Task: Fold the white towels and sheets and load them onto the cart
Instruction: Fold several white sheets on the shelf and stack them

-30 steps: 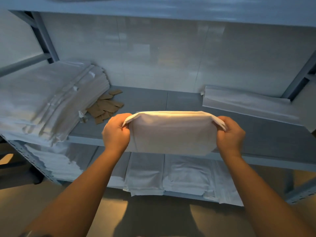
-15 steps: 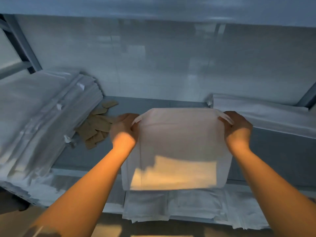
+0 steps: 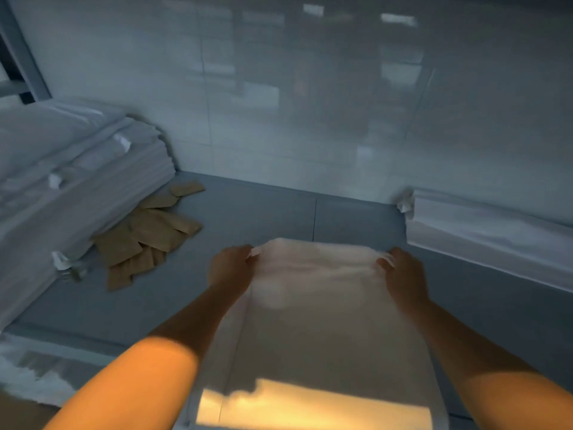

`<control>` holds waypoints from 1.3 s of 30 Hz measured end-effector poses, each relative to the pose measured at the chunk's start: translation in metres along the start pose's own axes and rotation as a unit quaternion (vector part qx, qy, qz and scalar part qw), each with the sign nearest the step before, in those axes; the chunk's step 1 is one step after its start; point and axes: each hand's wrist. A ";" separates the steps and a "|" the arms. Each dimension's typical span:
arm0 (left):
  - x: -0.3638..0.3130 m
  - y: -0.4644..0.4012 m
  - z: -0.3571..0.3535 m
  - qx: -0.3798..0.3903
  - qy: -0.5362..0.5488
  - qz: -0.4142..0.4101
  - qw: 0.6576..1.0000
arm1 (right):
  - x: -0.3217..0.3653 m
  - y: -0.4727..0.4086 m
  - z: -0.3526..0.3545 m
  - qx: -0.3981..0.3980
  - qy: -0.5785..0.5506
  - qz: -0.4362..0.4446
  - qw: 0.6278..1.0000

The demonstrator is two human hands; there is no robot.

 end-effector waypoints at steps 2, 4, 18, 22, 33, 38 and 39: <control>0.007 0.003 -0.021 0.020 -0.016 0.003 1.000 | -0.014 0.004 -0.023 0.037 0.011 -0.017 0.999; 0.012 0.004 -0.035 -0.003 -0.013 -0.014 1.000 | -0.028 0.007 -0.041 0.066 0.024 -0.035 0.997; -0.001 -0.008 -0.029 0.008 -0.062 0.037 0.997 | -0.014 -0.004 -0.061 0.049 0.206 0.014 0.977; -0.043 0.017 -0.042 -0.039 -0.064 -0.117 0.990 | 0.028 0.023 -0.074 -0.034 0.125 0.182 0.975; -0.036 0.032 -0.076 0.138 -0.118 -0.084 0.980 | 0.019 0.041 -0.101 0.233 0.210 0.137 0.940; -0.010 0.018 -0.068 0.137 -0.128 -0.040 0.981 | -0.019 0.032 -0.075 0.260 0.254 0.044 0.931; -0.010 0.015 -0.065 0.147 -0.124 -0.041 0.980 | -0.016 0.030 -0.073 0.273 0.252 0.035 0.928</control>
Point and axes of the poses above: each hand's wrist, its own y-axis away from the middle knuckle, its own z-axis out of the back of the hand, x = y × z, and after that the axes turned 4 degrees about -x, right-handed
